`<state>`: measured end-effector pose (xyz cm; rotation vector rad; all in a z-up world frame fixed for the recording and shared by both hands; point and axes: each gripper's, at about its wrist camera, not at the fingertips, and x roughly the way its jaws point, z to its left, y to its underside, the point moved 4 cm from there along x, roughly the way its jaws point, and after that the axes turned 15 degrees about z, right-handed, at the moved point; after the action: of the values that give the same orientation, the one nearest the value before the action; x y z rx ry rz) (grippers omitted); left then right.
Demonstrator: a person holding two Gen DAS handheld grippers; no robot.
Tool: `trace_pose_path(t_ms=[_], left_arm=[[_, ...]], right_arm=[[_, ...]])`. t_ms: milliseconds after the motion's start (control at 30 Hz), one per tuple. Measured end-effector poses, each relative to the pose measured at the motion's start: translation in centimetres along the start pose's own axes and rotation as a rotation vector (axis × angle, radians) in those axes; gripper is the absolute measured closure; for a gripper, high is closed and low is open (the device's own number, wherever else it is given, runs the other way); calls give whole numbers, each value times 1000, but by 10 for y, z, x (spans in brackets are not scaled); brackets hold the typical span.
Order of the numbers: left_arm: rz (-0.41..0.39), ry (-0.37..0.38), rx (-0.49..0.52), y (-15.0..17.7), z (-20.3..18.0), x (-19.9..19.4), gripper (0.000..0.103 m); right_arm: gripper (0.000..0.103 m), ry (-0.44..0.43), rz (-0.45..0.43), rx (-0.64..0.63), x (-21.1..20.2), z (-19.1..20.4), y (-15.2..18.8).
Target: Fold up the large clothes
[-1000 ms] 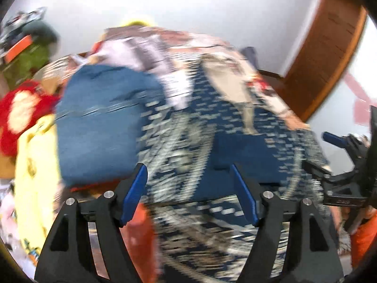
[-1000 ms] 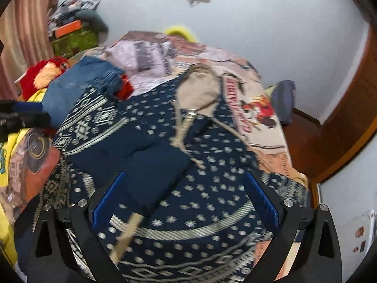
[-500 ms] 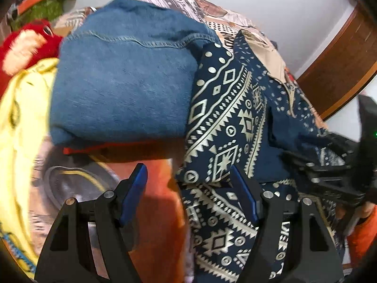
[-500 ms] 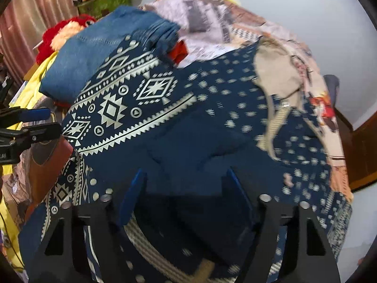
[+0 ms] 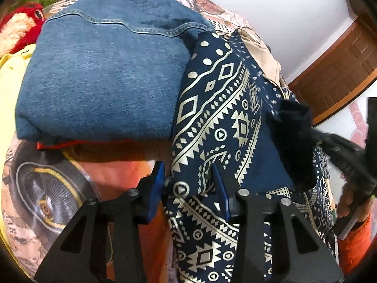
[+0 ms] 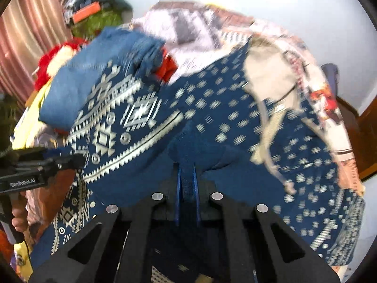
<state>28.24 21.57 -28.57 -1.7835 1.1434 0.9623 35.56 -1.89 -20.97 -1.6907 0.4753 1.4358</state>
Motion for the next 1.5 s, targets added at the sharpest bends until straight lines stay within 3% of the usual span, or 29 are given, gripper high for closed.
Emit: trace_pose_path(t_ms=[233,433,567,700,933,1000,1233,1400,1500], left_arm=[[29,-95,9,21,6,-5,62],[83,-200,-3,32,12,15,62],[57,-189,-65,24,14,19,62],[-2,-257,-117,15,21,14,62],[3,-287,-121,14,21,24,58],[6,-290,-118,14,22,23,58],[32,-345,-49,21,1,15,58],[0,-352,18,34,-20,-13,58],[-63,-351,59,33,-43,-41,58]], right_arm=[[95,35,-146,113,-68,-52,16],[95,57,-186,226,-85,-108,45],[95,42,-159,294,-83,-135,66],[95,49,-86,341,-62,-157,88],[93,-37,102,436,0,-180,125],[92,-65,121,459,7,-183,129],[86,-96,139,513,4,-196,140],[86,44,89,478,-33,-200,145],[85,93,30,455,-60,-203,146]])
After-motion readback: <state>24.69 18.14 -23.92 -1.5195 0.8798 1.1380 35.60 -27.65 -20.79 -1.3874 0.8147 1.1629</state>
